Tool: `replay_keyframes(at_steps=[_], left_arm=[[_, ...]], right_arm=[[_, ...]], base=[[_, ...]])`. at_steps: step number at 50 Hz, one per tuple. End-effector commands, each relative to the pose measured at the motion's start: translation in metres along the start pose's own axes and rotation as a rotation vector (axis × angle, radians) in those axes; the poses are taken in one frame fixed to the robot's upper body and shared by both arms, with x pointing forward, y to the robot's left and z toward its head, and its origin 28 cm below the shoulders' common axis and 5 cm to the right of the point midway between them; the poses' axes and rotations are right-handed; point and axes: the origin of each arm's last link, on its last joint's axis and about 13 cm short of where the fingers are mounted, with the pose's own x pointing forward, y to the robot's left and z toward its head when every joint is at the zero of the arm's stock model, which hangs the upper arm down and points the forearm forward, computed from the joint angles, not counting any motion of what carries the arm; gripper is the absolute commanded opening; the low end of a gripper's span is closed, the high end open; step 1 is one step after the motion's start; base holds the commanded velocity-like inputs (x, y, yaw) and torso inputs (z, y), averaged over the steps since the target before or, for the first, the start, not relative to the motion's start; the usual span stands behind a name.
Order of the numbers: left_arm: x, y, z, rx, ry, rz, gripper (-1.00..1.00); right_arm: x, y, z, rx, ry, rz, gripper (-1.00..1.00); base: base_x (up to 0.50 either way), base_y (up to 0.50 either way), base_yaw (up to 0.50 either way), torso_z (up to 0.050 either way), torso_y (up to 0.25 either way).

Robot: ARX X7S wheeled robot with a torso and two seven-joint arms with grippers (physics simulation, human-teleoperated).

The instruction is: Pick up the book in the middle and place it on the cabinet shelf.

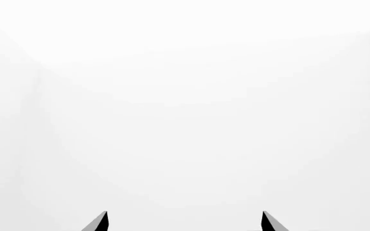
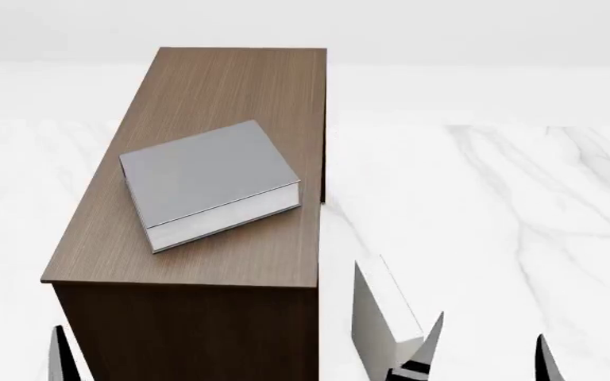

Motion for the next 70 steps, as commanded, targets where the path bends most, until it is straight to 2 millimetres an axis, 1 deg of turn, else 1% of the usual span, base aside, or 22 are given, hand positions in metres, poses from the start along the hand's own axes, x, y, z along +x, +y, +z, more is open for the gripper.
replay_keyframes(at_steps=[1, 4, 5, 8, 9, 14, 19, 20, 24, 25, 30, 31, 33, 36, 39, 40, 44, 45, 47, 50, 57, 70], left_arm=[[0.009, 0.006, 0.005, 0.032, -0.044, 0.039, 1.00], [0.014, 0.010, 0.007, 0.050, -0.068, 0.063, 1.00], [0.019, 0.014, 0.009, 0.065, -0.089, 0.085, 1.00], [0.028, 0.020, 0.014, 0.092, -0.128, 0.114, 1.00], [0.032, 0.023, 0.017, 0.109, -0.154, 0.131, 1.00], [0.042, 0.032, 0.025, 0.156, -0.218, 0.168, 1.00], [0.057, 0.046, 0.038, 0.218, -0.316, 0.221, 1.00], [0.062, 0.051, 0.043, 0.226, -0.338, 0.241, 1.00], [0.070, 0.061, 0.054, 0.257, -0.391, 0.283, 1.00], [0.072, 0.063, 0.056, 0.266, -0.406, 0.291, 1.00], [0.081, 0.074, 0.073, 0.327, -0.493, 0.314, 1.00], [0.083, 0.077, 0.078, 0.349, -0.516, 0.322, 1.00], [0.086, 0.082, 0.084, 0.381, -0.558, 0.326, 1.00], [0.090, 0.088, 0.091, 0.414, -0.585, 0.352, 1.00], [0.093, 0.097, 0.102, 0.459, -0.636, 0.383, 1.00], [0.094, 0.102, 0.109, 0.477, -0.663, 0.402, 1.00], [0.096, 0.108, 0.117, 0.509, -0.696, 0.431, 1.00], [0.096, 0.111, 0.121, 0.513, -0.710, 0.448, 1.00], [0.096, 0.113, 0.127, 0.528, -0.731, 0.454, 1.00], [0.095, 0.114, 0.131, 0.540, -0.754, 0.459, 1.00], [0.096, 0.120, 0.137, 0.568, -0.771, 0.486, 1.00], [0.096, 0.124, 0.137, 0.590, -0.776, 0.494, 1.00]], right_arm=[[-0.016, -0.002, -0.004, 0.018, -0.160, 0.047, 1.00], [-0.014, -0.004, 0.002, 0.027, -0.214, 0.022, 1.00], [-0.012, -0.006, 0.009, 0.050, -0.251, 0.005, 1.00], [-0.008, -0.008, 0.016, 0.056, -0.323, -0.029, 1.00], [-0.004, -0.009, 0.023, 0.067, -0.354, -0.044, 1.00], [0.005, -0.014, 0.036, 0.082, -0.413, -0.091, 1.00], [0.015, -0.020, 0.052, 0.085, -0.493, -0.154, 1.00], [0.018, -0.022, 0.059, 0.088, -0.530, -0.179, 1.00], [0.023, -0.027, 0.074, 0.090, -0.618, -0.228, 1.00], [0.026, -0.030, 0.083, 0.105, -0.660, -0.251, 1.00], [0.032, -0.038, 0.105, 0.129, -0.744, -0.314, 1.00], [0.034, -0.042, 0.114, 0.142, -0.782, -0.337, 1.00], [0.034, -0.045, 0.125, 0.137, -0.837, -0.351, 1.00], [0.033, -0.050, 0.135, 0.153, -0.902, -0.378, 1.00], [0.032, -0.055, 0.147, 0.158, -0.963, -0.395, 1.00], [0.031, -0.058, 0.154, 0.157, -0.989, -0.408, 1.00], [0.030, -0.062, 0.165, 0.149, -1.042, -0.439, 1.00], [0.029, -0.063, 0.171, 0.154, -1.070, -0.449, 1.00], [0.027, -0.066, 0.178, 0.162, -1.091, -0.470, 1.00], [0.026, -0.067, 0.180, 0.163, -1.105, -0.475, 1.00], [0.025, -0.067, 0.180, 0.163, -1.112, -0.474, 1.00], [0.025, -0.066, 0.179, 0.174, -1.108, -0.473, 1.00]], base=[[0.00, 0.00, 0.00, 0.000, 0.000], [0.00, 0.00, 0.00, 0.000, 0.000], [0.00, 0.00, 0.00, 0.000, 0.000], [0.00, 0.00, 0.00, 0.000, 0.000], [0.00, 0.00, 0.00, 0.000, 0.000], [0.00, 0.00, 0.00, 0.000, 0.000], [0.00, 0.00, 0.00, 0.000, 0.000], [0.00, 0.00, 0.00, 0.000, 0.000], [0.00, 0.00, 0.00, 0.000, 0.000], [0.00, 0.00, 0.00, 0.000, 0.000], [0.00, 0.00, 0.00, 0.000, 0.000], [0.00, 0.00, 0.00, 0.000, 0.000], [0.00, 0.00, 0.00, 0.000, 0.000], [0.00, 0.00, 0.00, 0.000, 0.000], [0.00, 0.00, 0.00, 0.000, 0.000], [0.00, 0.00, 0.00, 0.000, 0.000], [0.00, 0.00, 0.00, 0.000, 0.000], [0.00, 0.00, 0.00, 0.000, 0.000], [0.00, 0.00, 0.00, 0.000, 0.000], [0.00, 0.00, 0.00, 0.000, 0.000], [0.00, 0.00, 0.00, 0.000, 0.000], [0.00, 0.00, 0.00, 0.000, 0.000]])
